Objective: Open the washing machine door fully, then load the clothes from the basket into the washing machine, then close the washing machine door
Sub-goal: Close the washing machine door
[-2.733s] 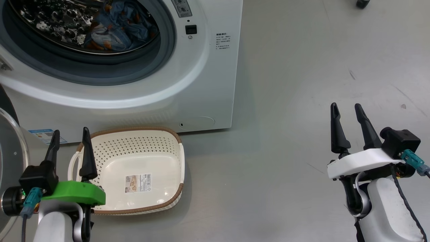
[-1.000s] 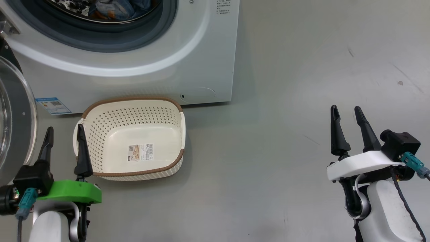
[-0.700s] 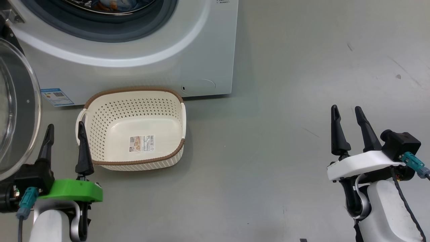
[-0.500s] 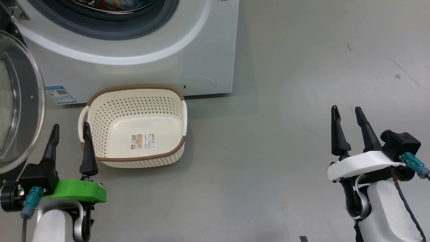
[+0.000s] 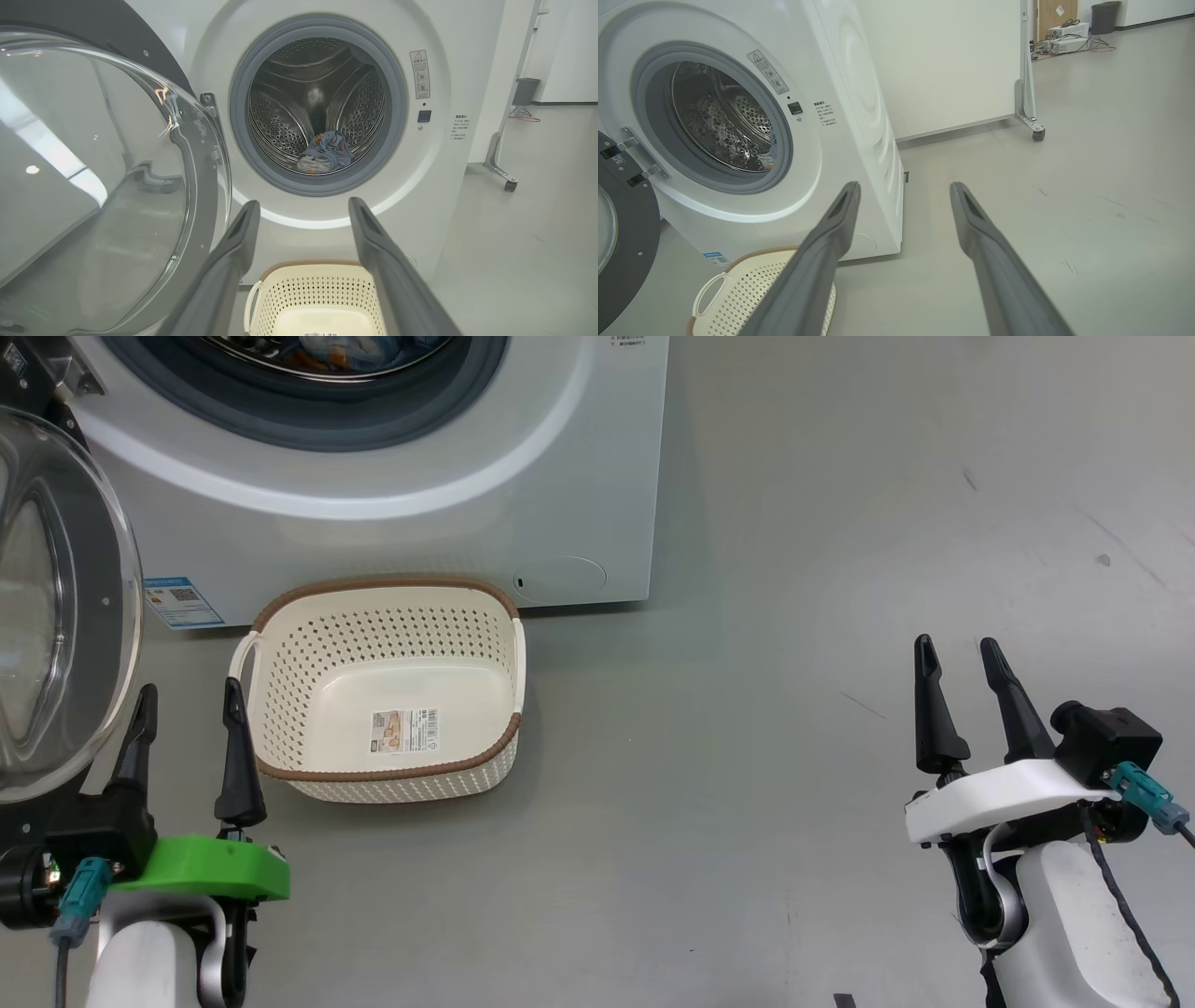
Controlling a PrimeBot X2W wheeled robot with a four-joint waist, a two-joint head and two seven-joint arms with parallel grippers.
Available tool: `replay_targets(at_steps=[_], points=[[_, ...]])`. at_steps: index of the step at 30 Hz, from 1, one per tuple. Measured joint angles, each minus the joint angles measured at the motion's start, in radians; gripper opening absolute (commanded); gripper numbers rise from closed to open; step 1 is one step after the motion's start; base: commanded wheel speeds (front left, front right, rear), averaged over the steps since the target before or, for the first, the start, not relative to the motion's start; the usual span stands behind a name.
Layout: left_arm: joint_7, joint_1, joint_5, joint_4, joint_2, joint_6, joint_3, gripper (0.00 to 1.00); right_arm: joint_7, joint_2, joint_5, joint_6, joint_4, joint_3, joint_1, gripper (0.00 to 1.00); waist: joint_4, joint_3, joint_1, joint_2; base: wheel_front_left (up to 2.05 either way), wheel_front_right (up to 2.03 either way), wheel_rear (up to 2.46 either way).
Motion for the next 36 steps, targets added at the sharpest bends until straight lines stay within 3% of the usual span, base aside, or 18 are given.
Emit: replay_targets(at_steps=[20, 36], points=[[0.000, 0.002, -0.012, 0.003, 0.000, 0.000, -0.016, 1.00, 0.000, -0.006, -0.002, 0.000, -0.004, -0.013, 0.017, 1.00, 0.065, -0.007, 0.0000, 0.0000, 0.00, 0.00, 0.00], [0.000, 0.003, -0.038, 0.022, -0.001, 0.035, -0.017, 1.00, 0.000, -0.027, -0.036, 0.000, -0.033, -0.024, 0.021, 1.00, 0.165, -0.005, 0.0000, 0.0000, 0.00, 0.00, 0.00]])
